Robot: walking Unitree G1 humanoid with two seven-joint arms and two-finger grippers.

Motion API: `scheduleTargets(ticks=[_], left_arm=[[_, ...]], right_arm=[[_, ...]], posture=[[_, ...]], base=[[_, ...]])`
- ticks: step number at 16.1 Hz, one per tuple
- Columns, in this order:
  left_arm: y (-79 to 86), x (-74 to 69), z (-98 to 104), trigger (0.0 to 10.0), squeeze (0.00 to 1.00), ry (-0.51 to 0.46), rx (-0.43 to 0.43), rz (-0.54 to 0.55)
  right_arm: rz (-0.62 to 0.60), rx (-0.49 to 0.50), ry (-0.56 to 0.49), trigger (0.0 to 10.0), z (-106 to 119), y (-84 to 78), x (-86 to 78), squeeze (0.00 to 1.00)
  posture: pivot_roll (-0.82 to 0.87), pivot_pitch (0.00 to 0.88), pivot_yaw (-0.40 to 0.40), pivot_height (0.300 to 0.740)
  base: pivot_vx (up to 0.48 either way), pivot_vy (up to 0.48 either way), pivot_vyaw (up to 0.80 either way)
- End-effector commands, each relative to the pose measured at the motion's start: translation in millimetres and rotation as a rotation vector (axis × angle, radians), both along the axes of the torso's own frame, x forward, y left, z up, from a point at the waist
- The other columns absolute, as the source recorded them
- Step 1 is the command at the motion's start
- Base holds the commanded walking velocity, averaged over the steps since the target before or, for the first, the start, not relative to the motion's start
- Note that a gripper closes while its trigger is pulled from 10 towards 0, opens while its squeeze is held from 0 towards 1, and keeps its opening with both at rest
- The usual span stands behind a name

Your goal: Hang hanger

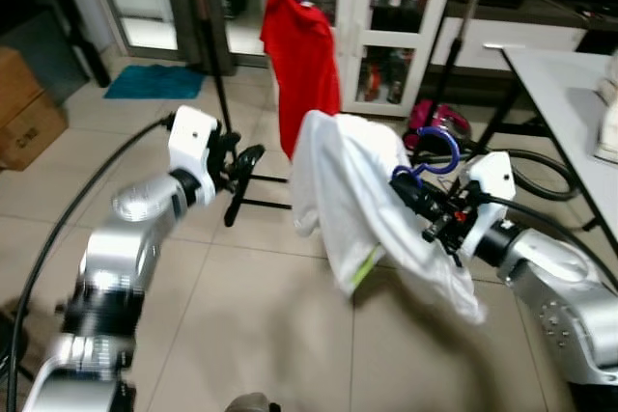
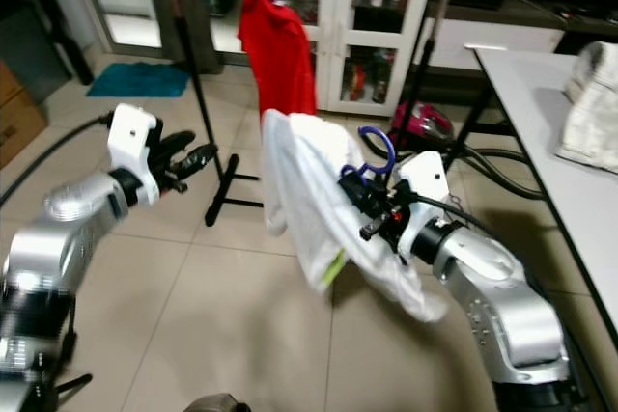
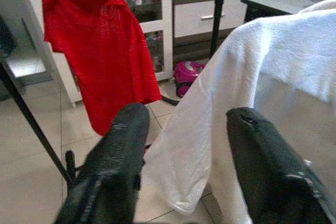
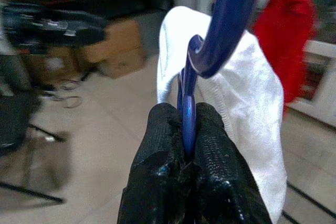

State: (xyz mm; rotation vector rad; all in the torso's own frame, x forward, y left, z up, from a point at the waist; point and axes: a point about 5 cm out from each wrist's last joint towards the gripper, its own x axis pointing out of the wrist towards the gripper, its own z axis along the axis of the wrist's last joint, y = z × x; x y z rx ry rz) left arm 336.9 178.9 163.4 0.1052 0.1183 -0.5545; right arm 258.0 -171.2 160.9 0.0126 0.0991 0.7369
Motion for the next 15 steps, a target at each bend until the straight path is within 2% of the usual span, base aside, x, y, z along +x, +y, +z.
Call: scheduleTargets(ticks=[1,4,5,6,8,9,10,11,15], left_arm=[[-2.5,4.0,-1.9,10.0,1.0,-0.003,0.041,-0.057],[-3.1,14.7,-4.8,10.0,0.97,0.014,0.077,-0.114],[-5.2,18.7,-7.6,10.0,0.0,0.028,0.093,-0.147],[-10.0,19.4,-9.4,10.0,0.0,0.044,0.082,-0.196],[-14.2,19.9,-10.7,9.9,0.0,0.047,0.075,-0.223],[-18.7,22.2,-13.5,5.6,0.0,0.045,0.084,-0.254],[-22.8,23.7,-14.9,2.5,0.0,0.054,0.079,-0.285],[-24.8,25.1,-15.2,0.0,0.0,0.06,0.077,-0.308],[-28.8,27.7,-13.6,0.0,0.0,0.055,0.083,-0.335]], right_arm=[[0.06,0.044,-0.022,10.0,11.8,-1.3,-6.0,0.0],[0.15,0.075,-0.003,10.0,17.1,-2.1,-13.7,0.0],[0.164,0.084,-0.004,10.0,20.3,-3.3,-14.6,0.0],[0.171,0.089,-0.007,10.0,22.7,-3.9,-15.2,0.0],[0.181,0.102,-0.007,10.0,24.4,-3.3,-16.1,0.0],[0.208,0.116,0.0,10.0,26.3,-1.6,-18.9,0.0],[0.223,0.119,0.004,10.0,27.2,-0.6,-20.4,0.0],[0.227,0.12,0.006,10.0,27.5,-0.3,-20.9,0.0],[0.218,0.122,0.002,10.0,28.7,-0.6,-21.2,0.0]], posture=[[0.01,0.0,0.033,0.74],[0.0,0.0,0.044,0.74],[-0.01,0.0,0.051,0.74],[-0.01,0.0,0.054,0.74],[-0.01,0.0,0.056,0.74],[-0.01,0.0,0.058,0.74],[-0.02,0.0,0.061,0.74],[-0.02,0.0,0.065,0.74],[-0.02,0.0,0.074,0.74]], base=[[0.0,0.0,0.0],[0.0,0.0,0.0],[0.0,0.0,0.0],[0.0,0.0,0.0],[0.0,0.0,0.0],[0.0,0.0,0.0],[0.0,0.0,0.0],[0.0,0.0,0.0],[0.0,0.0,0.0]])
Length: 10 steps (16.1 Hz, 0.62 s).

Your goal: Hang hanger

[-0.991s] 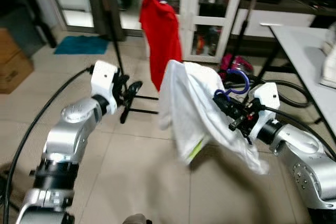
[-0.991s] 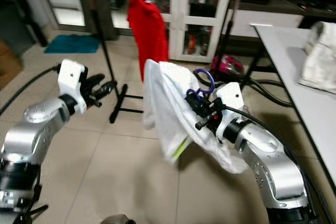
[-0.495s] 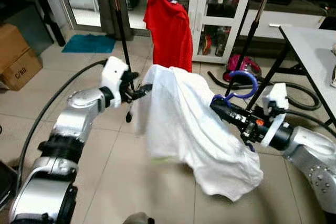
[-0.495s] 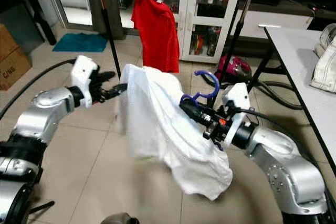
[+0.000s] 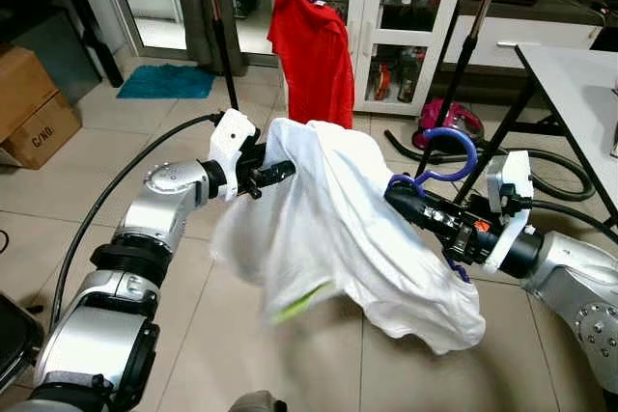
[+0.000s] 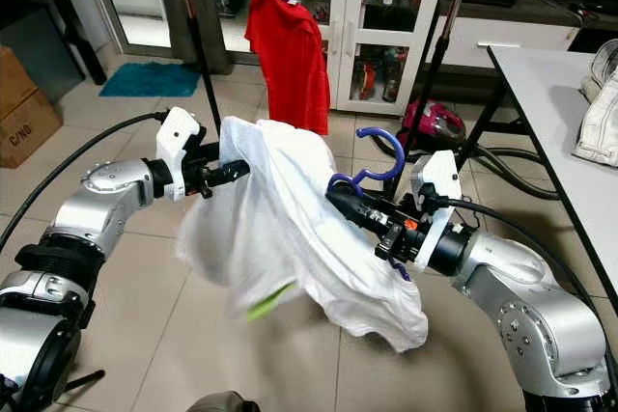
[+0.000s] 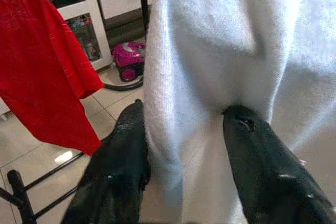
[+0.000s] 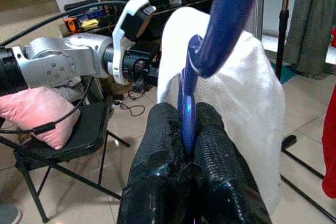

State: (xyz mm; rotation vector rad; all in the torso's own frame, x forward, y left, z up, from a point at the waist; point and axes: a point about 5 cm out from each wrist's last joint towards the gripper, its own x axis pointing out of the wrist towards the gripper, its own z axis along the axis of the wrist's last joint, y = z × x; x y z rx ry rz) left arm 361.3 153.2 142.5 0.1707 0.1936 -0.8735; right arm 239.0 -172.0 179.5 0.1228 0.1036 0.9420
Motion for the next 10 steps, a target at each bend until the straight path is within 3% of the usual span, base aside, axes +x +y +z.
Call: scheduleTargets(ticks=[1,10], left_arm=[[-3.2,4.2,7.0,0.0,0.0,-0.026,0.01,-0.014],[-0.3,4.6,6.2,0.0,0.0,-0.043,-0.035,0.009]], right_arm=[[0.005,0.012,-0.044,10.0,10.0,-0.2,-1.9,0.0],[-0.023,-0.01,-0.056,10.0,9.6,-3.0,3.1,0.0]], posture=[[-0.02,0.0,0.074,0.74],[-0.02,0.0,0.066,0.74]], base=[[0.0,0.0,0.0],[0.0,0.0,0.0]])
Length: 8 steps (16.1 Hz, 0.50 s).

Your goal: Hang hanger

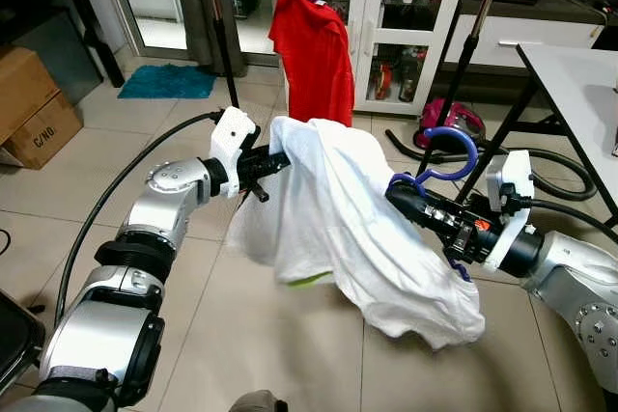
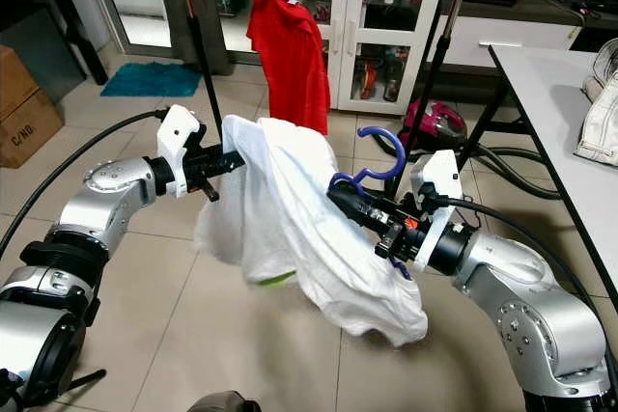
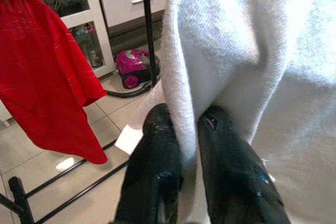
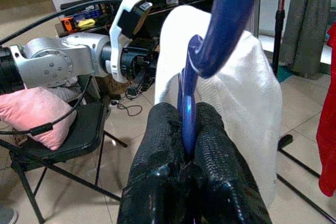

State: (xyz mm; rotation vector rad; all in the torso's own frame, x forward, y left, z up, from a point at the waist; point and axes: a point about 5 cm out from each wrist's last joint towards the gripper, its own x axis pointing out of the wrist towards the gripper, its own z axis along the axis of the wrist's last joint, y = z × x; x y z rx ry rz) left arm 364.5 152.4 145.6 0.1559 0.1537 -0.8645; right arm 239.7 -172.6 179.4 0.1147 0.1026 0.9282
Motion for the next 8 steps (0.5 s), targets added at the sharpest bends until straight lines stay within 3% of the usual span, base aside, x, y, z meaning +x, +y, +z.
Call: scheduleTargets(ticks=[1,5,8], left_arm=[[0.6,1.1,3.0,0.0,0.0,-0.013,-0.01,-0.001],[2.6,0.2,3.6,0.0,0.0,-0.028,-0.045,0.01],[11.8,2.7,19.4,0.0,0.0,-0.117,-0.101,0.074]], right_arm=[[-0.013,-0.004,-0.054,10.0,9.7,-2.6,2.6,0.0],[-0.044,-0.016,-0.052,10.0,8.4,-4.6,5.2,0.0],[-0.164,-0.083,0.013,10.0,-4.4,-14.6,12.9,0.0]], posture=[[-0.02,0.0,0.066,0.74],[-0.02,0.0,0.069,0.74],[-0.02,0.0,0.069,0.74]], base=[[0.0,0.0,0.0],[0.0,0.0,0.0],[0.0,0.0,0.0]])
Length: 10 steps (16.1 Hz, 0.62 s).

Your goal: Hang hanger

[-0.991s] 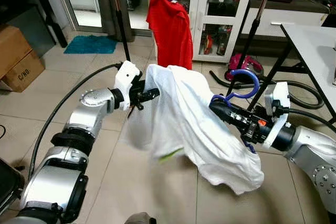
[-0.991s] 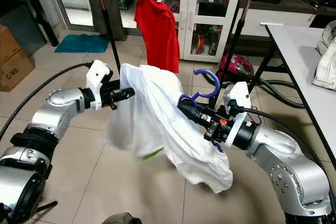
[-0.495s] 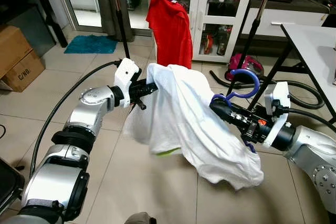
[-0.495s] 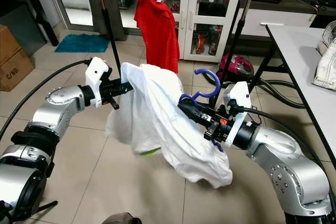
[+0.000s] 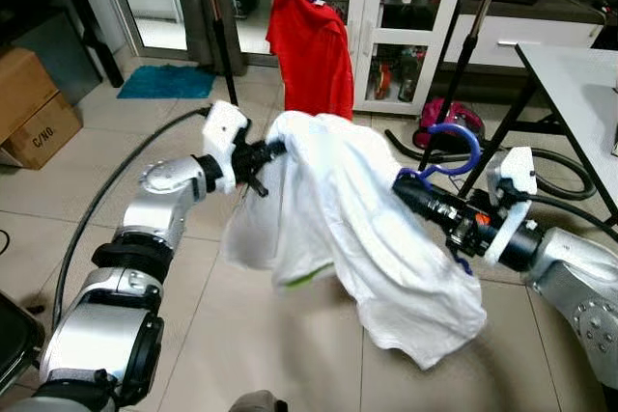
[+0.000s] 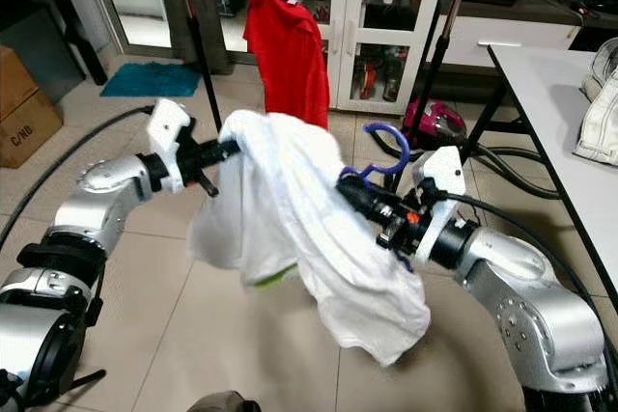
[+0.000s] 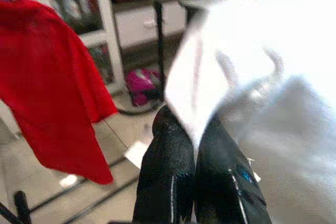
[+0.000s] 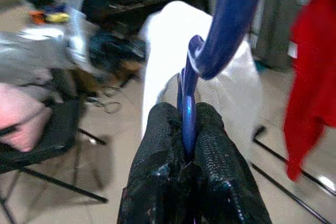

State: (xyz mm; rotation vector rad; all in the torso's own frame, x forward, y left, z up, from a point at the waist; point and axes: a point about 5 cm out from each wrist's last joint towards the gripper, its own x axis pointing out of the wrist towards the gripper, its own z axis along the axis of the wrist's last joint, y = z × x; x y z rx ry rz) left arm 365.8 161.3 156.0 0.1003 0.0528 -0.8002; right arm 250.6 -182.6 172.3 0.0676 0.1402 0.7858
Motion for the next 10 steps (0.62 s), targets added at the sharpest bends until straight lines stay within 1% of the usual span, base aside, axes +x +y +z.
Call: scheduleTargets(ticks=[1,2,3,4,5,6,8,9,10], left_arm=[[8.7,1.9,16.5,0.0,0.0,-0.08,-0.034,0.041],[15.1,2.2,22.8,0.0,0.0,-0.11,-0.048,0.072],[17.5,2.3,24.7,0.0,0.0,-0.119,-0.054,0.083],[23.1,1.6,28.7,0.0,0.0,-0.146,-0.069,0.107],[25.3,0.1,29.5,0.0,0.0,-0.159,-0.075,0.116],[24.6,-5.5,23.7,0.0,0.0,-0.161,-0.077,0.109],[20.3,-11.7,12.6,0.0,0.0,-0.136,-0.071,0.098],[16.5,-15.5,3.5,0.0,0.0,-0.116,-0.053,0.086],[14.6,-17.5,-1.1,0.0,0.0,-0.105,-0.043,0.08]], right_arm=[[-0.075,-0.046,0.011,10.0,-1.8,-9.7,5.0,0.0],[-0.107,-0.058,0.016,10.0,-3.7,-13.4,7.0,0.0],[-0.116,-0.058,0.014,10.0,-3.7,-14.3,7.7,0.0],[-0.149,-0.065,0.014,10.0,-4.4,-16.9,10.8,0.0],[-0.179,-0.071,0.011,10.0,-4.6,-19.0,14.3,0.0],[-0.246,-0.066,-0.003,10.0,-2.6,-22.9,21.9,0.0],[-0.312,-0.034,-0.03,10.0,2.8,-27.6,28.5,0.0],[-0.316,0.008,-0.05,10.0,8.2,-27.1,29.7,0.0],[-0.315,0.027,-0.06,10.0,10.7,-26.6,30.1,0.0]], posture=[[-0.02,0.0,0.068,0.74],[-0.01,0.0,0.064,0.74],[-0.01,0.0,0.064,0.74],[-0.01,0.0,0.059,0.74],[-0.01,0.0,0.057,0.74],[0.0,0.0,0.054,0.74],[0.0,0.0,0.049,0.74],[0.0,0.0,0.049,0.74],[0.0,0.0,0.049,0.74]], base=[[0.0,0.0,0.0],[0.0,0.0,0.0],[0.0,0.0,0.0],[0.0,0.0,0.0],[0.0,0.0,0.0],[0.0,0.0,0.0],[0.0,0.0,0.0],[0.0,0.0,0.0],[0.0,0.0,0.0]])
